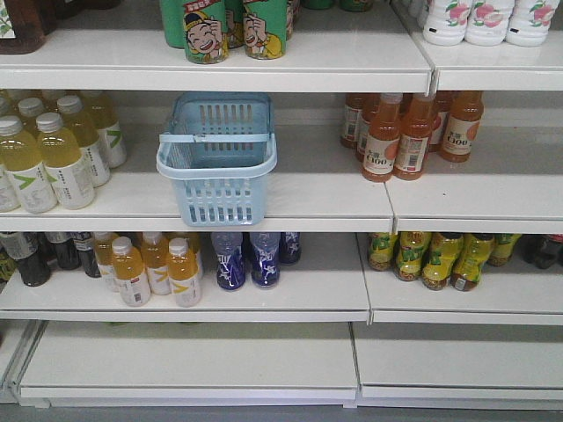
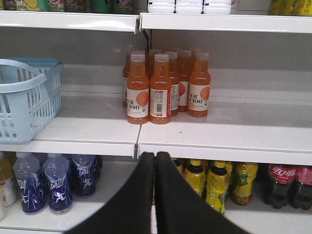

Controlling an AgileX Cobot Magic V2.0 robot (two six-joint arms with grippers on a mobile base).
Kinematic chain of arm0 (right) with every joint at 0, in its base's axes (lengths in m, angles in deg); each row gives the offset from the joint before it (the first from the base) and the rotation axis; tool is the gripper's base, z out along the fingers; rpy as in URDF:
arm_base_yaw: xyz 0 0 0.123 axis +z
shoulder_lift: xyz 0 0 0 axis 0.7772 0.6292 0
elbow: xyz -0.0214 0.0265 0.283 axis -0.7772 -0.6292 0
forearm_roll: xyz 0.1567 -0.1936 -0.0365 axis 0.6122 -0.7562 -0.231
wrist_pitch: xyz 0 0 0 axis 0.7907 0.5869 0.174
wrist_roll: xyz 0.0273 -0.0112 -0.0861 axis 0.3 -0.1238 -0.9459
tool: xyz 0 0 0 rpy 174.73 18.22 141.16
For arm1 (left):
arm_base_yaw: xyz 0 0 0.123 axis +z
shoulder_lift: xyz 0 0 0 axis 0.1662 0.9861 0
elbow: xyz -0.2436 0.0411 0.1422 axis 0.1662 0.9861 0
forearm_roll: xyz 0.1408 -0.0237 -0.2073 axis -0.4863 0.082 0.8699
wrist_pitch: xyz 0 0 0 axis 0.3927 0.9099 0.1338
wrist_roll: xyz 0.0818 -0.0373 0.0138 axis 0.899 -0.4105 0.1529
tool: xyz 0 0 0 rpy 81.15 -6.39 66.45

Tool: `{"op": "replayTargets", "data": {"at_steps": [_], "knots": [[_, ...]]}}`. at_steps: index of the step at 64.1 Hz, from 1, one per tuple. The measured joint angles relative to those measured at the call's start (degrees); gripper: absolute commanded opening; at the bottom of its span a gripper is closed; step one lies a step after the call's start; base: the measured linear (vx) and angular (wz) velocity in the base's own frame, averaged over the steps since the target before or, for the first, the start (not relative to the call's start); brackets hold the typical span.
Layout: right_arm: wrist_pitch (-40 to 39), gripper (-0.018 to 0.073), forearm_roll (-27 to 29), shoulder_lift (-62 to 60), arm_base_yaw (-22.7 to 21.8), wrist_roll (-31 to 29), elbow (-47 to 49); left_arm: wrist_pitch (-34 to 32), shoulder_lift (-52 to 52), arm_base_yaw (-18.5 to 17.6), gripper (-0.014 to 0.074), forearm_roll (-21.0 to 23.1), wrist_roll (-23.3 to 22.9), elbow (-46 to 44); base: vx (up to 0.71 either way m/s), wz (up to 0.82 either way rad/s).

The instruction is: Place coke in basket with both arms

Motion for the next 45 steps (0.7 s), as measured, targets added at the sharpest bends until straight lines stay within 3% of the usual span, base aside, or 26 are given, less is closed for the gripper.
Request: {"op": "replayTargets", "data": {"at_steps": [45], "knots": [[0.0,-0.0009,0.0,0.0,0.0,0.0,0.0,0.0,0.0,0.0,-0.0006,0.0,0.0,0.0,0.05,-0.01]]}}
